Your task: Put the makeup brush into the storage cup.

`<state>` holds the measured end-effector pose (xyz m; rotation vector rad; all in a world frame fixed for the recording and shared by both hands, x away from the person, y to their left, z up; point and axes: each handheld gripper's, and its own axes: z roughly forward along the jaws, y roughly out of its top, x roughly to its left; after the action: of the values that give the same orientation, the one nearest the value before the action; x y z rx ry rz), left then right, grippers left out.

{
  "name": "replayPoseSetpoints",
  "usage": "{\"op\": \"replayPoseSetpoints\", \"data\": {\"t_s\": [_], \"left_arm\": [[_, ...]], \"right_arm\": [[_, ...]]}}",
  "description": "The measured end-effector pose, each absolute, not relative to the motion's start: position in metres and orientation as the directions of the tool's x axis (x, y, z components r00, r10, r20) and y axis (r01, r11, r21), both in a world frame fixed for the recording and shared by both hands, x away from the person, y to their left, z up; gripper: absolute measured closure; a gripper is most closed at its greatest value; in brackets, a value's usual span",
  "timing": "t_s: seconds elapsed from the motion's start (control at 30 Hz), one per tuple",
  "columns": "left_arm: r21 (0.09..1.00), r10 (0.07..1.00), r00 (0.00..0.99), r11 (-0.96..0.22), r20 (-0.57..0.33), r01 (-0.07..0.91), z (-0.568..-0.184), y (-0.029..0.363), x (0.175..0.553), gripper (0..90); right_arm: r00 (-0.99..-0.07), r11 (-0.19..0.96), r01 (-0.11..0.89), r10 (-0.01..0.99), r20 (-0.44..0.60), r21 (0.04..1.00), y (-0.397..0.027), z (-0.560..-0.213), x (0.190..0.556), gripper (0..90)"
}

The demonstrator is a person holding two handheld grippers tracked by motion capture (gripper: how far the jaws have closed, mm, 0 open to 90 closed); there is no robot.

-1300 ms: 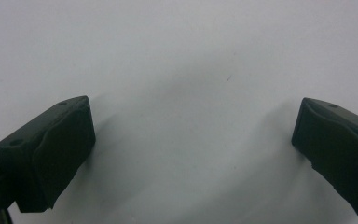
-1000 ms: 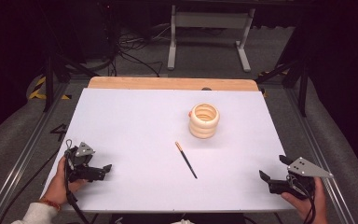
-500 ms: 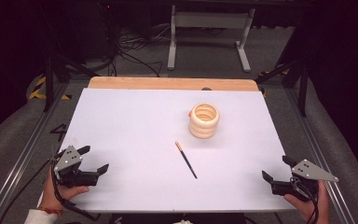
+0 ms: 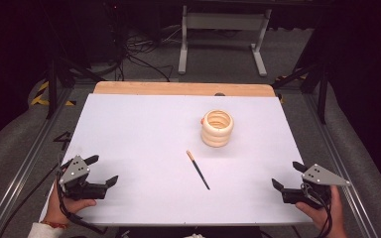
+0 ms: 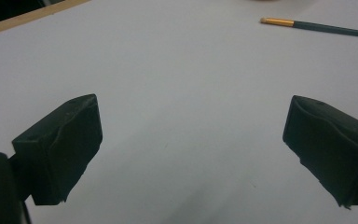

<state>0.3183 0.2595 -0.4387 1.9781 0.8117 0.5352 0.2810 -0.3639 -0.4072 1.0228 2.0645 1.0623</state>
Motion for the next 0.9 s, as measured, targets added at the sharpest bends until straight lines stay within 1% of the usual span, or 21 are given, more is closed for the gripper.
{"op": "replayPoseSetpoints", "data": {"t_s": [0.43, 0.9], "left_arm": [[0.864, 0.72, 0.69, -0.388, 0.067, 0.321, -0.439, 0.259, 0.318, 5.9], [0.861, 0.721, 0.69, -0.39, 0.066, 0.325, -0.441, 0.259, 0.319, 6.0]], "right_arm": [[-0.575, 0.417, 0.351, 0.803, -0.159, 0.838, -0.34, -0.402, 0.296, 9.9], [-0.632, 0.453, 0.355, 0.761, -0.148, 0.818, -0.309, -0.4, 0.31, 14.1]]}}
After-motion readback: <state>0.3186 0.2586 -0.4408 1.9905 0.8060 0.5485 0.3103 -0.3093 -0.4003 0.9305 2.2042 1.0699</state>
